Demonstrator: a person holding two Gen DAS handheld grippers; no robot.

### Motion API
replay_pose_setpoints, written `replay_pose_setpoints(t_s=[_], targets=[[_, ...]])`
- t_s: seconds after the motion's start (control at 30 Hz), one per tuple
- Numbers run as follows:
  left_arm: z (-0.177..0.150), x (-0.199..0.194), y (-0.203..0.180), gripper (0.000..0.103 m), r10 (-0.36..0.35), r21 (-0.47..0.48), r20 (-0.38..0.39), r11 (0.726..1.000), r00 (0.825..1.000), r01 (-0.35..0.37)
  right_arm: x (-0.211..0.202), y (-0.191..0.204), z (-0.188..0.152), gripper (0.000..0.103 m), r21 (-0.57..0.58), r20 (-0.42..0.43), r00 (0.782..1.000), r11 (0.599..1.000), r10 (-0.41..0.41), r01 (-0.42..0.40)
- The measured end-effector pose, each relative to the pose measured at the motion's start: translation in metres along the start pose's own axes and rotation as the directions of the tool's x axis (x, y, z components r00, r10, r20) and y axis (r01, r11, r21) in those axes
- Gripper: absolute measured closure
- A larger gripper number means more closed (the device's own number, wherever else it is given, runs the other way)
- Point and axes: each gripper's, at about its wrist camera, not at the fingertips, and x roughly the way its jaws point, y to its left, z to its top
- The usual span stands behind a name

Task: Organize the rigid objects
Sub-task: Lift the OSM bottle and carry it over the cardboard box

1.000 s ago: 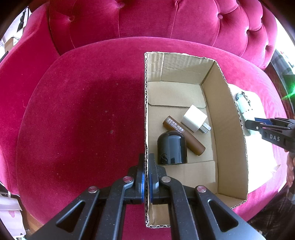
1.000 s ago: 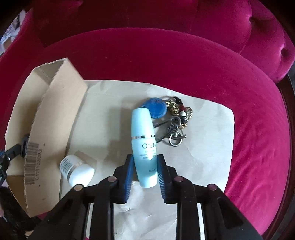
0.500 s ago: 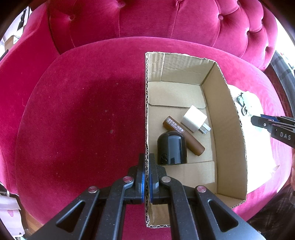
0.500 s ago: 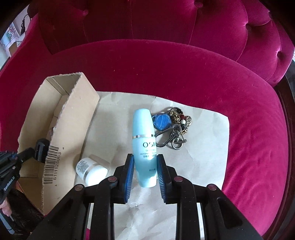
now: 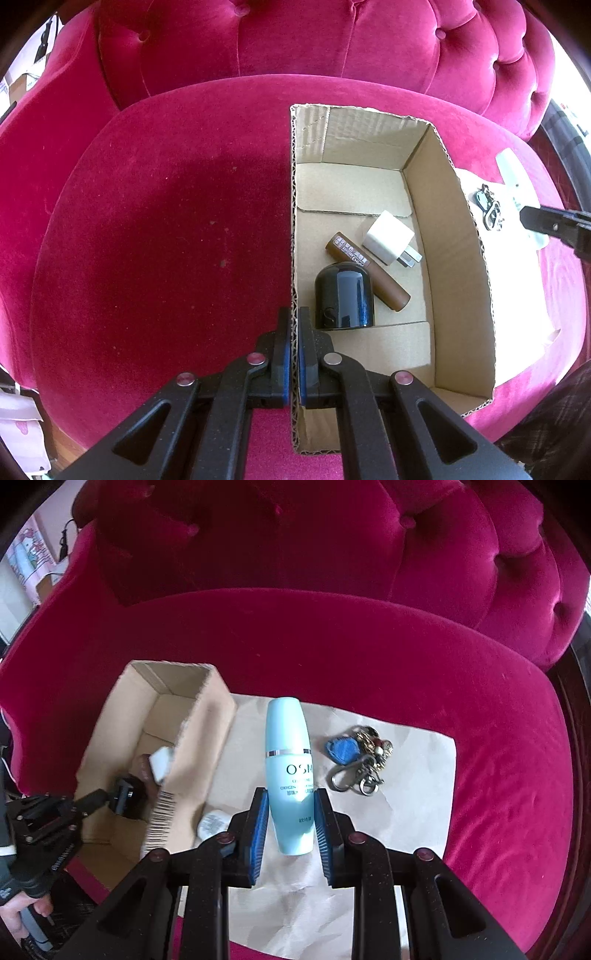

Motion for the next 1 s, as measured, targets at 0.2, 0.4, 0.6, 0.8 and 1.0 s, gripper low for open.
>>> replay_pose_setpoints(t_s=[0.2, 0.4, 0.6, 0.8, 1.0], targets=[[0.0, 0.0, 0.001, 0.1, -0.001, -0.001, -0.001, 1.0, 1.0, 0.001, -0.017, 0.025, 0.009, 0.077, -0.044, 0.021, 0.999, 0.999, 0.027, -0.026], [0.0, 0.0, 0.001, 0.1, -0.001, 0.0, -0.002, 1.0, 1.0, 0.001, -0.022, 0.046, 0.018, 0.077, -0.092, 0.033, 0.998, 0.995, 0.048, -0.045], [-0.001, -0.001, 0.0, 0.1, 0.001, 0.002, 0.0, 1.0, 1.0, -0.001, -0.02, 0.062, 0.021, 0.077, -0.125, 0.03, 0.998, 0.99, 0.064, -0.059], [-0.001, 0.0, 0.001, 0.1, 0.001, 0.002, 0.0, 1.0, 1.0, -0.001, -0.016, 0.077, 0.024, 0.077, -0.154, 0.024, 0.996, 0.985, 0.08, -0.075], [-0.001, 0.0, 0.0, 0.1, 0.001, 0.002, 0.0, 1.0, 1.0, -0.001, -0.011, 0.09, 0.027, 0.077, -0.183, 0.011, 0.996, 0.979, 0.09, -0.087]])
